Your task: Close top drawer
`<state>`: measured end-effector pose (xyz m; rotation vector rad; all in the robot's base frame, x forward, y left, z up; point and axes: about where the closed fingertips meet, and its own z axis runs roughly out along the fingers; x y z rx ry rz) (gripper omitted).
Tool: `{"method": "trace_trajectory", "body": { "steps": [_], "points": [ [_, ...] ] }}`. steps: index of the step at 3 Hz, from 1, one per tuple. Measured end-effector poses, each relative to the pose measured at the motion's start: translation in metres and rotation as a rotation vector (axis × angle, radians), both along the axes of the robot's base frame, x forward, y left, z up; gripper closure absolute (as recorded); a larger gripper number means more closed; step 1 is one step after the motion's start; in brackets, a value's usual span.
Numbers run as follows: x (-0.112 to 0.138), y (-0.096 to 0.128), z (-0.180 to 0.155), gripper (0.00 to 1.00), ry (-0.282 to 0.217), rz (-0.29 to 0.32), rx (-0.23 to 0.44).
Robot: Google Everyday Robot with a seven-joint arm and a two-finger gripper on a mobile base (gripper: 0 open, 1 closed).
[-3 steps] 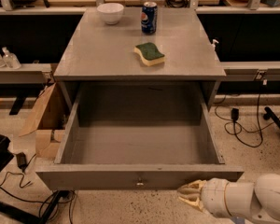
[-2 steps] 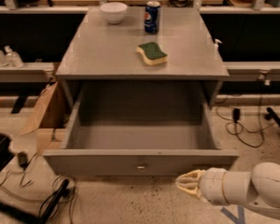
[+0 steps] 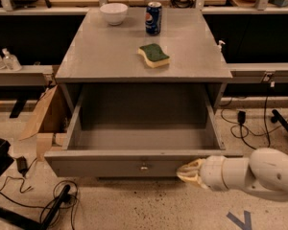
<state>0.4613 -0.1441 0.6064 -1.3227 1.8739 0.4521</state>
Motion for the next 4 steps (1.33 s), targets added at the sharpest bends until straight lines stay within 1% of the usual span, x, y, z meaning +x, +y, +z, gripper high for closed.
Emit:
{"method": "trace_trajectory", "body": {
  "steps": [1,2,3,4],
  "points": [
    [0.015,0.002,0.004,1.0,-0.009,-0.004,0.002],
    [0.065,0.01,0.019,1.0,-0.04,-0.008,0.007],
    [0.065,0.01,0.019,1.0,-0.04,-0.008,0.007],
    [0.076,0.012,0.012,1.0,-0.032,0.0,0.004]
  ]
}}
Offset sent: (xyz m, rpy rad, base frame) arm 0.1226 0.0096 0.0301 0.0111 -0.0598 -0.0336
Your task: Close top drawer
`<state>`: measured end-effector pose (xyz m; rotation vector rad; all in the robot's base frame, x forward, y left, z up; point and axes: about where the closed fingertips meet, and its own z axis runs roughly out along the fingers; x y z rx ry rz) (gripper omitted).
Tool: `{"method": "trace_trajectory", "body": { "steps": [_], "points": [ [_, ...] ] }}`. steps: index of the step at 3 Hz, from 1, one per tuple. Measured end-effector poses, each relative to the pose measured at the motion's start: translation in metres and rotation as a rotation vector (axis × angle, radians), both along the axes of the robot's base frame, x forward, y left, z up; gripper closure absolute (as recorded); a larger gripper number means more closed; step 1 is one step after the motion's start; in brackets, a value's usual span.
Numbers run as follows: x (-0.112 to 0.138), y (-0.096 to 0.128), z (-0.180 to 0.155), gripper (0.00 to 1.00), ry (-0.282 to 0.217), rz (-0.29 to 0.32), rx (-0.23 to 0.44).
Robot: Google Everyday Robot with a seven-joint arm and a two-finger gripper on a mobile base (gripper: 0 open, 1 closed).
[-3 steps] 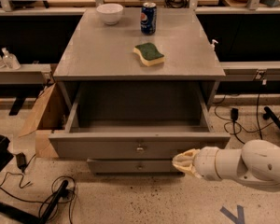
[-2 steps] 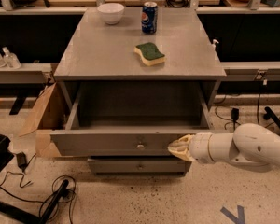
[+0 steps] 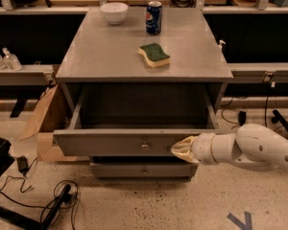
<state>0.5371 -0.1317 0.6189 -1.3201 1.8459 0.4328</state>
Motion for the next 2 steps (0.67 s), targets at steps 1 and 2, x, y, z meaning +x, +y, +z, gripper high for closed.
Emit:
{"method": "trace_trajectory", "body": {
  "steps": [1,2],
  "points": [
    [0.0,0.0,0.0,1.0,0.0,0.0,0.0],
    [0.027,0.0,-0.006,1.0,-0.002,0.01,0.004]
  ]
}}
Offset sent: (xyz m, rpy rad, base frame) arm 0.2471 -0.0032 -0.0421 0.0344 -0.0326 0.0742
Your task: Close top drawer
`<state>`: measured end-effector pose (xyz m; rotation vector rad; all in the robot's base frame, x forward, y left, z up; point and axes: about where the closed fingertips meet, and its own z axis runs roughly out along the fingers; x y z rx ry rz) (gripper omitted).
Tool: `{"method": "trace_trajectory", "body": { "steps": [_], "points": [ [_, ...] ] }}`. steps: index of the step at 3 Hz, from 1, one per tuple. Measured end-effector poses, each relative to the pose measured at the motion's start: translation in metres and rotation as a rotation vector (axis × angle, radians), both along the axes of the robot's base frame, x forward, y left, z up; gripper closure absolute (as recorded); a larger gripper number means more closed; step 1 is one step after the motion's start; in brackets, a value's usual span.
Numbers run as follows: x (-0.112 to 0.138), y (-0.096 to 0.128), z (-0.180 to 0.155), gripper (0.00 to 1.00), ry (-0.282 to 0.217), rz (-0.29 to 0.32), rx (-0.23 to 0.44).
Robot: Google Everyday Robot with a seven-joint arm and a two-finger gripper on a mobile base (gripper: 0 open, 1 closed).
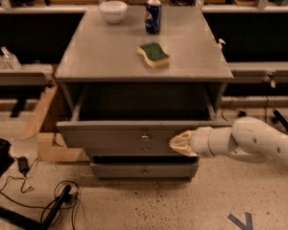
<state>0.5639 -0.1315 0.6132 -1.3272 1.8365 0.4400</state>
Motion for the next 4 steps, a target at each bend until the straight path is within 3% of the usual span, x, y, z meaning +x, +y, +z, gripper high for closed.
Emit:
{"method": "trace_trajectory", "body": {
  "steps": [1,4],
  "points": [
    [-0.002,0.0,0.0,1.0,0.0,0.0,0.0],
    [0.08,-0.004,-0.015,1.0,-0.018,0.014,0.013]
  ]
}}
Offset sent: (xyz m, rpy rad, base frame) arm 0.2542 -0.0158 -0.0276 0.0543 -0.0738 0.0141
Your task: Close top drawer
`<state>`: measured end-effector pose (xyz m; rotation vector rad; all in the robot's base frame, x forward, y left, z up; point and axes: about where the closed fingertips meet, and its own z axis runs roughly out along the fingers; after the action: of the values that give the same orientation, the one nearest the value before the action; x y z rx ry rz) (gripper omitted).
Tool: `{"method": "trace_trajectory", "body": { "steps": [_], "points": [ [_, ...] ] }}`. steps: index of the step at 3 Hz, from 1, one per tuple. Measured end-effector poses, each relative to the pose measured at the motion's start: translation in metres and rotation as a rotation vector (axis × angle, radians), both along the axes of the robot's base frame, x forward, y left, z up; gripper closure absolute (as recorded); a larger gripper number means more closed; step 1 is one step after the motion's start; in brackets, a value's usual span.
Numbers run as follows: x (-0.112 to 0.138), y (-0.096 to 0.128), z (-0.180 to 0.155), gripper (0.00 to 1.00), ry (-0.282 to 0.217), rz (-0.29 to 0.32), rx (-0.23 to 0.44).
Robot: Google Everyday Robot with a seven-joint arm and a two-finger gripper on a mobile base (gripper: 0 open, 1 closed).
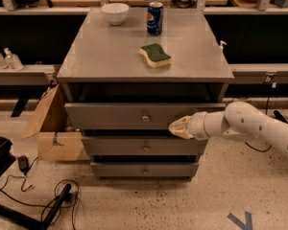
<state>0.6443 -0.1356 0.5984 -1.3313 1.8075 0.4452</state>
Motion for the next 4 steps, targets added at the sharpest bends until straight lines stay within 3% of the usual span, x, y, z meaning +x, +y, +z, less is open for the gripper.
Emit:
{"method": "trace_trajectory", "body": {
  "steps": [1,2,3,4],
  "points": [
    [0.036,-0.001,-0.011,1.0,-0.005,0.013,0.001],
    [0.028,0.006,-0.018,1.0,0.002,0.008,0.01],
    [0.007,0.003,-0.004,1.0,-0.01,-0.039,0.013],
    [-0.052,-0.009,0.029,1.0,-0.02,-0.086,-0.032]
  ]
}}
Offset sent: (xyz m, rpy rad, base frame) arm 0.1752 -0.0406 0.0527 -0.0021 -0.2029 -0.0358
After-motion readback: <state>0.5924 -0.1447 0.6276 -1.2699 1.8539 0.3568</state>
